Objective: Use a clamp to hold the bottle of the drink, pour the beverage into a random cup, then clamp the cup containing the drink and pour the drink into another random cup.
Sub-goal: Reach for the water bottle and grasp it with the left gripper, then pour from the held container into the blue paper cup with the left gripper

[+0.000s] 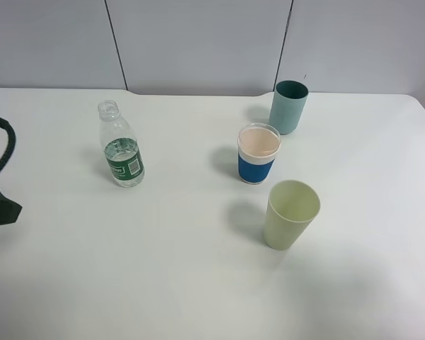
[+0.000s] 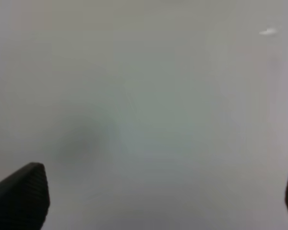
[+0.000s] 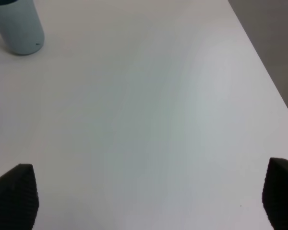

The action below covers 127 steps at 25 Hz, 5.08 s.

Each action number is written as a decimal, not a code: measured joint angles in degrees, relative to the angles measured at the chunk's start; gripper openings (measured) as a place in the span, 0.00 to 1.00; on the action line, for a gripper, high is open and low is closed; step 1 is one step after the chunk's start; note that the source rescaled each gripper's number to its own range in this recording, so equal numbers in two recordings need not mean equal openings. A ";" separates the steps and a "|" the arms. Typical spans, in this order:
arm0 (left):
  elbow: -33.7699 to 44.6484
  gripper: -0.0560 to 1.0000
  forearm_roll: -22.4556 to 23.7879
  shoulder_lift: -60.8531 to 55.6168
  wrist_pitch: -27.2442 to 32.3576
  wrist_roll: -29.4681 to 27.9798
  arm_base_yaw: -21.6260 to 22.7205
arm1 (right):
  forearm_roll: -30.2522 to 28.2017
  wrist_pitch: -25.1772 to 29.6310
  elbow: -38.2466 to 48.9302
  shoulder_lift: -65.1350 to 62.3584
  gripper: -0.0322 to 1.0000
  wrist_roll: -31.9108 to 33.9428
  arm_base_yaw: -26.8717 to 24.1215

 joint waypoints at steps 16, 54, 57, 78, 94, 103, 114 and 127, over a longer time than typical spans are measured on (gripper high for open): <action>6.19 1.00 -2.67 14.76 -19.13 -0.48 -5.20 | 0.00 0.00 0.00 0.00 0.88 0.00 0.00; 18.01 1.00 5.39 50.67 -102.79 -3.11 -5.20 | 0.00 0.00 0.00 0.00 0.88 0.00 0.00; 15.82 1.00 6.75 51.32 -102.87 -3.31 -5.20 | 0.00 0.00 0.00 0.00 0.88 0.00 0.00; 4.83 1.00 8.41 60.56 -103.06 -6.18 -8.66 | -0.04 0.00 0.00 0.00 0.88 0.00 0.00; 4.72 0.08 3.85 60.56 -102.08 -6.34 -8.78 | -0.04 0.00 0.00 0.00 0.88 0.00 0.00; 4.77 0.08 -23.20 56.63 -98.75 -3.24 -17.68 | -0.04 0.00 0.00 0.00 0.88 0.00 0.00; -4.88 0.08 -66.95 51.81 -93.05 42.52 -30.46 | -0.04 0.00 0.00 0.00 0.88 0.00 0.00; -18.80 0.08 -88.93 51.81 -90.85 77.48 -31.42 | -0.04 0.00 0.00 0.00 0.88 0.00 0.00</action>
